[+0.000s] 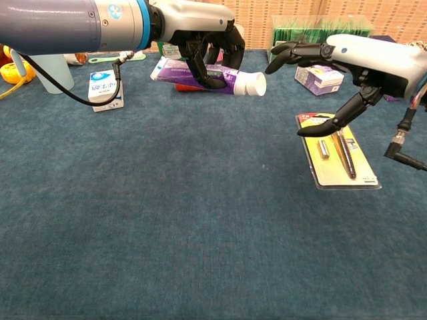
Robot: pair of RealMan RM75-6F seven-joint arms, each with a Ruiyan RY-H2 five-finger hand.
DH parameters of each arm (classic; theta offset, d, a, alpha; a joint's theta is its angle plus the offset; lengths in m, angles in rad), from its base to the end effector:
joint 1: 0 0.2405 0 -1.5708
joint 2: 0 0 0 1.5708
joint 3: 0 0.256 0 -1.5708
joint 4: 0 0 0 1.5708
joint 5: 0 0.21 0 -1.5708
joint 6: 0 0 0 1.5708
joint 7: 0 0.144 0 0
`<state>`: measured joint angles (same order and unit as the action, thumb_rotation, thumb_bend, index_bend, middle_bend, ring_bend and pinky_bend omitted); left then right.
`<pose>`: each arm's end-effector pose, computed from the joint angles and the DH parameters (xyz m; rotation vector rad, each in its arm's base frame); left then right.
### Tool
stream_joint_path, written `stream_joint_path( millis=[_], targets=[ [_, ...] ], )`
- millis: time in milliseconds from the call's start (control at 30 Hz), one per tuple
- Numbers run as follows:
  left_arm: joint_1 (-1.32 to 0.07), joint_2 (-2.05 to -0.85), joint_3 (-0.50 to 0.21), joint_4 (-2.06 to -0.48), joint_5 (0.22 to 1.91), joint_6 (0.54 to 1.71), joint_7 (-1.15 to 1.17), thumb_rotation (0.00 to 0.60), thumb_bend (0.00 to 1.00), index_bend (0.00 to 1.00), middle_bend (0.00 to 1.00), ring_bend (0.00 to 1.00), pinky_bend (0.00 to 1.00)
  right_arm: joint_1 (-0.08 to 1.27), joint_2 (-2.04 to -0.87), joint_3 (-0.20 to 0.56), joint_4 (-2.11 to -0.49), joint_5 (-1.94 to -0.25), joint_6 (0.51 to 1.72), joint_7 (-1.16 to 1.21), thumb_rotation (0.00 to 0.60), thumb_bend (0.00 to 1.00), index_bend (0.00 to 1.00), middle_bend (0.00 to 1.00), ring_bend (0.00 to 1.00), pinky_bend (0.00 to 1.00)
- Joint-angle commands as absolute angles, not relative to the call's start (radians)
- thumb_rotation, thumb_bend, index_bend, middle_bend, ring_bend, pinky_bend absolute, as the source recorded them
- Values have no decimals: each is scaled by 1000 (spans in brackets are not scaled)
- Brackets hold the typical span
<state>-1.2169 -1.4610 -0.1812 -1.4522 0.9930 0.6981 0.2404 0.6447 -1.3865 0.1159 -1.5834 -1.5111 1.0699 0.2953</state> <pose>-0.0054 0.3969 -0.0130 -2.2240 -0.7578 -0.9741 -0.1481 -0.3085 0.0298 1.8708 -1.2362 1.3724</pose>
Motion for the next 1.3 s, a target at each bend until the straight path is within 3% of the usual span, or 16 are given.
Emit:
stream_joint_path(
  millis=[33, 333, 400, 500, 567, 667, 933, 1300],
  targets=[
    [-1215, -1461, -181, -1450, 991, 699, 243, 600, 383, 654, 534, 545, 529, 633, -1376, 118, -1586, -1501, 1081, 316, 600, 220, 151, 0, 0, 0],
    [-1204, -1449, -191, -1450, 982, 720, 256, 600, 383, 654, 535, 543, 529, 591, -1361, 131, -1578, -1431, 1082, 509, 597, 220, 100, 0, 0, 0],
    [-1202, -1444, -194, -1451, 976, 722, 258, 600, 383, 654, 535, 542, 529, 588, -1358, 135, -1574, -1421, 1070, 561, 554, 220, 95, 0, 0, 0],
    [-1200, -1437, -197, -1453, 967, 721, 261, 600, 383, 654, 535, 542, 529, 584, -1358, 143, -1567, -1406, 1056, 640, 424, 203, 89, 0, 0, 0],
    [-1200, -1432, -200, -1456, 962, 721, 264, 600, 383, 655, 535, 542, 529, 578, -1362, 153, -1566, -1390, 1049, 706, 347, 96, 85, 0, 0, 0],
    [-1201, -1428, -203, -1459, 955, 720, 269, 600, 383, 654, 535, 542, 529, 571, -1367, 164, -1561, -1381, 1045, 782, 278, 2, 78, 0, 0, 0],
    [-1215, -1429, -217, -1475, 940, 711, 278, 600, 383, 654, 535, 543, 529, 559, -1376, 182, -1563, -1374, 1036, 922, 196, 0, 2, 0, 0, 0],
    [-1273, -1469, -231, -1513, 868, 735, 373, 600, 383, 654, 535, 549, 529, 532, -1443, 251, -1579, -1289, 1072, 982, 180, 0, 0, 0, 0, 0]
  ],
)
